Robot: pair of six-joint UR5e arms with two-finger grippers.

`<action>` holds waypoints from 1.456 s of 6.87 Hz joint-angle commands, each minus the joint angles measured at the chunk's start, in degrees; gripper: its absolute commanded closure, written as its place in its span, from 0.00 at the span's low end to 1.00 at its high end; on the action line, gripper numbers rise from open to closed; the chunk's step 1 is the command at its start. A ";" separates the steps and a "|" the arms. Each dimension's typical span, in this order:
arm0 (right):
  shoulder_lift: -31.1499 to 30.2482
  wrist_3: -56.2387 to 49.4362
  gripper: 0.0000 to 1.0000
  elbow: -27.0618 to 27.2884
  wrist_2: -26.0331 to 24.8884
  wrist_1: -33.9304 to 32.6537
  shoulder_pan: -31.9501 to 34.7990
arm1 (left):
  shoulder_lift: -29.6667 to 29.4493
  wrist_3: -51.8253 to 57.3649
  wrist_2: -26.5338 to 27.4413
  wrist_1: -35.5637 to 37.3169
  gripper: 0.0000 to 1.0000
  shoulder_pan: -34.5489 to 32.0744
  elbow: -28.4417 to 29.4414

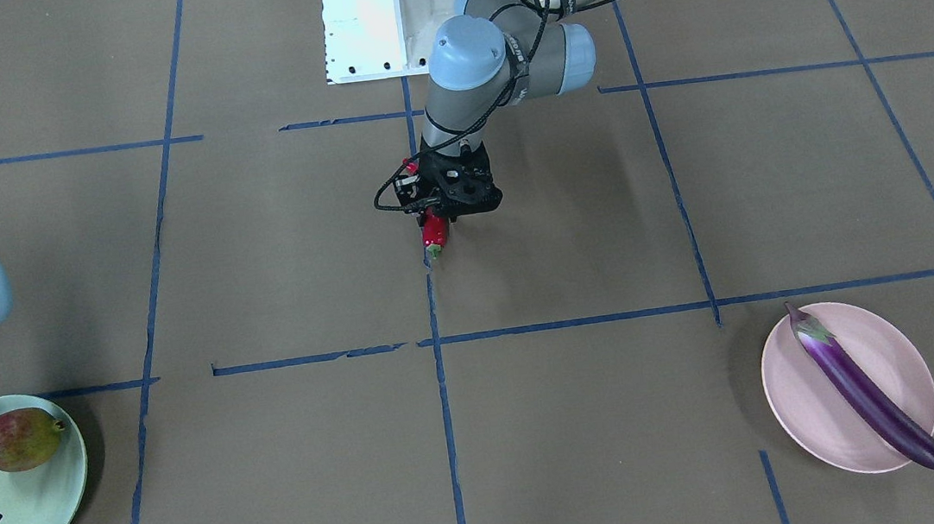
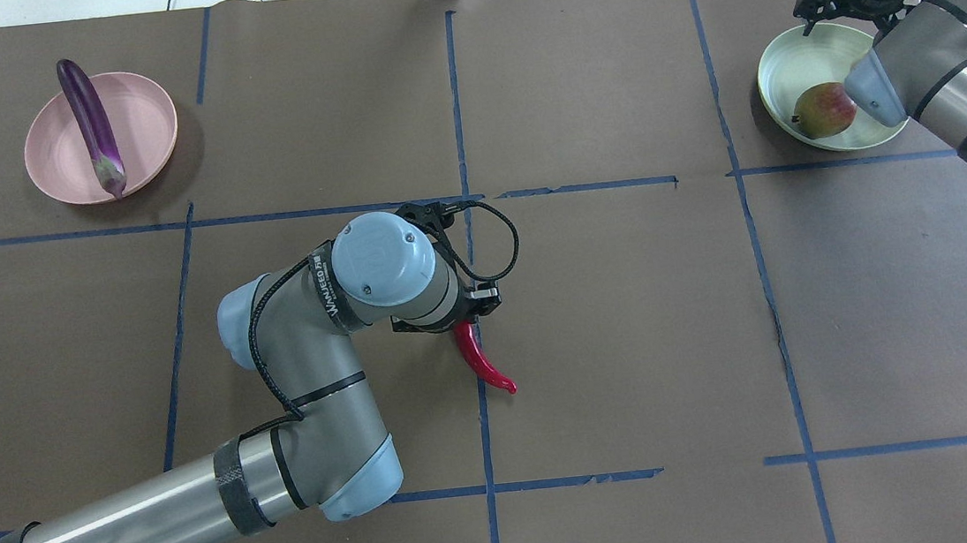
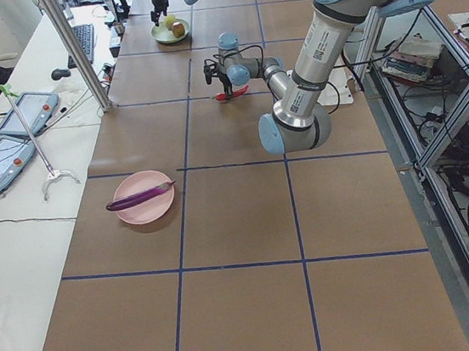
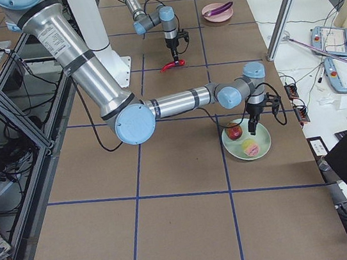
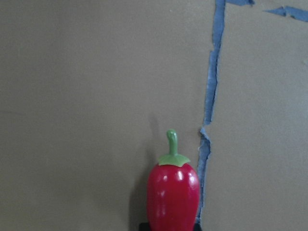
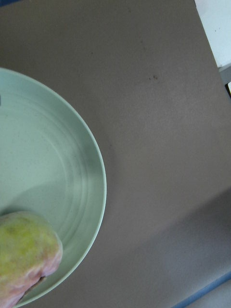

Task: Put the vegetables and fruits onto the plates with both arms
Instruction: 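Grasp the red chili pepper with the left gripper and lift it, then carry the chili to the pink plate and release it beside the eggplant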

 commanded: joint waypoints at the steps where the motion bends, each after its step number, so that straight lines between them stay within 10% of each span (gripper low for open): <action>1: -5.80 -0.01 0.00 11.93 10.34 -0.28 2.27 | 2.28 0.19 -0.07 0.53 1.00 -6.02 -6.57; 4: -20.74 -4.72 0.00 27.86 21.44 -0.46 8.95 | 11.69 18.20 -0.69 0.61 1.00 -20.08 -10.31; 10: -48.02 -26.59 0.00 52.75 22.70 -8.33 11.51 | 5.94 31.33 -11.94 -1.13 0.93 -37.88 19.80</action>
